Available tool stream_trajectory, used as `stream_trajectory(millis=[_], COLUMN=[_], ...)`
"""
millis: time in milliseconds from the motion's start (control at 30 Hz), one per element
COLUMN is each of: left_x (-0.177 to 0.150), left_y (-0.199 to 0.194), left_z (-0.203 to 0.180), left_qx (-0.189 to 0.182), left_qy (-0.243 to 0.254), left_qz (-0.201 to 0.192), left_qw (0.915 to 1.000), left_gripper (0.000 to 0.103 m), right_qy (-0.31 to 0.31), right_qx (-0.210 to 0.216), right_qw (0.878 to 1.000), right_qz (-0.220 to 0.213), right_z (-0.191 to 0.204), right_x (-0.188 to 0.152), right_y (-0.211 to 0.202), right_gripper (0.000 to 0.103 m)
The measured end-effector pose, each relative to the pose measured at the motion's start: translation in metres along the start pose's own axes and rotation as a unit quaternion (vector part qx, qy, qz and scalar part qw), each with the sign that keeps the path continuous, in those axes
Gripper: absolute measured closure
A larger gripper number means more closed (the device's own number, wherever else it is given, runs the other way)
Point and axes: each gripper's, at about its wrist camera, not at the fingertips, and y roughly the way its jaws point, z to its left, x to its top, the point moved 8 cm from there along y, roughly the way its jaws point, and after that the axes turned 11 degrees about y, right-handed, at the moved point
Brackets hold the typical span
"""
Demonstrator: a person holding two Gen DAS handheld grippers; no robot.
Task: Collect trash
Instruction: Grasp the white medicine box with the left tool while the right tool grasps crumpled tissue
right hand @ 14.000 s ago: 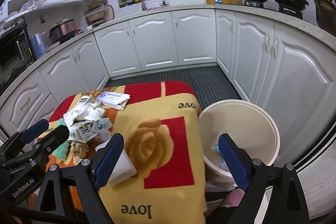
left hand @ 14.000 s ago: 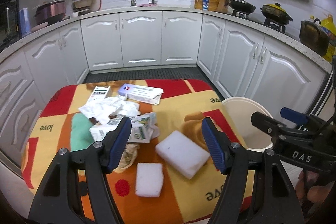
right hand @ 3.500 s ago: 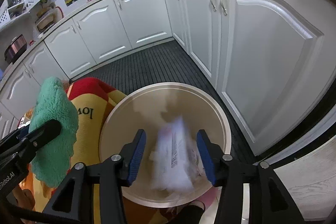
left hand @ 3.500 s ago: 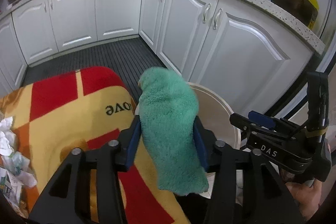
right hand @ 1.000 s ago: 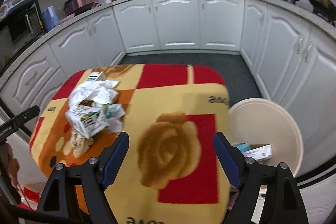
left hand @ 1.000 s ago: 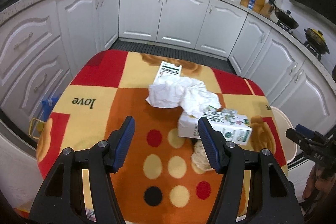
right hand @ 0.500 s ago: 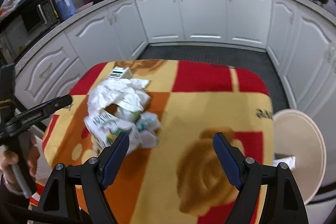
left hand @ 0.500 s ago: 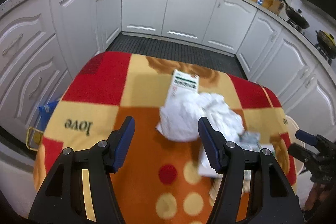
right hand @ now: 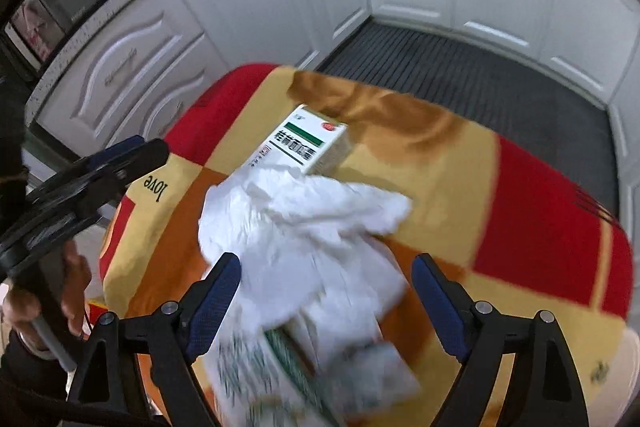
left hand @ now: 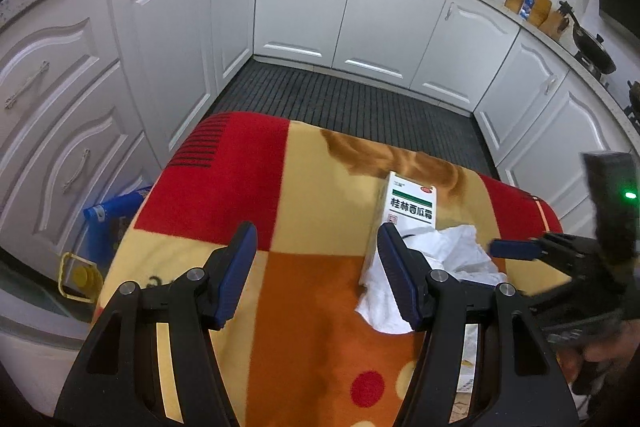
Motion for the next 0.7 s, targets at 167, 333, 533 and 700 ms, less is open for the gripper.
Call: stream_trajectory(millis=[167, 333, 533, 700], left_x=[0.005, 0.011, 0.014, 0.01], left_y=[0.005, 0.013, 0.031, 0.062], left_z=[-0.007, -0.026, -0.057, -0.077], left_qx=[-0.015, -0.039, -0.057, -0.043], left_qy=[0.002, 0.008, 0.047, 0.084], left_qz=[0.003, 0.007, 0.022, 0.057], left_qw=[0.9999, 0.9992, 0.9971, 0.994], left_gripper=[0.042, 0.042, 0.041, 0.041], right_qy=[-0.011, -0.015, 0.042, 0.097], right_qx=[0.019, 0.007, 0.016, 0.02], right_qw=[1.0, 1.0, 0.996, 0.987], right_qz=[0.016, -0.01, -0.077, -0.124], right_z=[0.003, -0.01, -0.052, -0.09], right_x=[0.008, 0.007, 0.005, -0.004], right_y=[0.026, 0.005, -0.045, -0.08], right_gripper=[0.04, 0.085, 0.086, 0.086])
